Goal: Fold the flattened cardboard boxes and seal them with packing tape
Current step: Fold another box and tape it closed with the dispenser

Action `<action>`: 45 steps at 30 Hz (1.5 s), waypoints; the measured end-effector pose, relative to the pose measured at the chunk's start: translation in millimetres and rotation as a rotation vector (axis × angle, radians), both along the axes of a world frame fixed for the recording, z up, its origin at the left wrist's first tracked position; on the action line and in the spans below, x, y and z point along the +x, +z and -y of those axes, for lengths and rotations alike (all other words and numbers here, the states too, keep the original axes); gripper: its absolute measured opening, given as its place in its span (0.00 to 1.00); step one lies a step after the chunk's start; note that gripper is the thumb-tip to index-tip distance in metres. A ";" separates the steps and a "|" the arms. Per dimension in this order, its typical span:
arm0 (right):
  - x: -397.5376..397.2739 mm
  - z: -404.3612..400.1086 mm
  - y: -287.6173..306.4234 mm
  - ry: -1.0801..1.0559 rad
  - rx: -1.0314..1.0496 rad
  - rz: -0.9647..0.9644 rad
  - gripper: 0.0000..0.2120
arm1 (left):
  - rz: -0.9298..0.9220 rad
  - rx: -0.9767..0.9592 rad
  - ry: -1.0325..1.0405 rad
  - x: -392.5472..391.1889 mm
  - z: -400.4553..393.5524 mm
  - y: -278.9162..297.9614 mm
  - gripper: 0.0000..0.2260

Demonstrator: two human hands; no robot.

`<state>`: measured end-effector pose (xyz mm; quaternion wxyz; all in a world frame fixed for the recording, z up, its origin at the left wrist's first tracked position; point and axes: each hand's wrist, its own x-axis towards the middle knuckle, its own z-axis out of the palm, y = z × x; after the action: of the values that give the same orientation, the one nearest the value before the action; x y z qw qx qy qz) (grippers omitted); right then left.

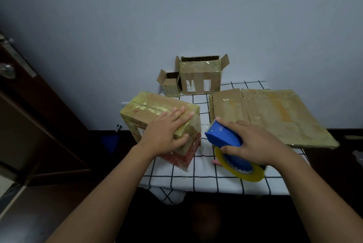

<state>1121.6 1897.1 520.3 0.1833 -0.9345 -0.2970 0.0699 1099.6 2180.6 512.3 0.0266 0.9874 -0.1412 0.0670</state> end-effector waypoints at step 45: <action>19.9 -38.9 29.0 -0.102 -0.128 -0.187 0.30 | 0.028 -0.136 -0.045 -16.3 -24.4 13.1 0.21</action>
<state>1141.4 1936.0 549.2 0.1538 -0.9476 -0.2254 0.1662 1083.2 2205.0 525.5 0.0934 0.9788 -0.1587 0.0897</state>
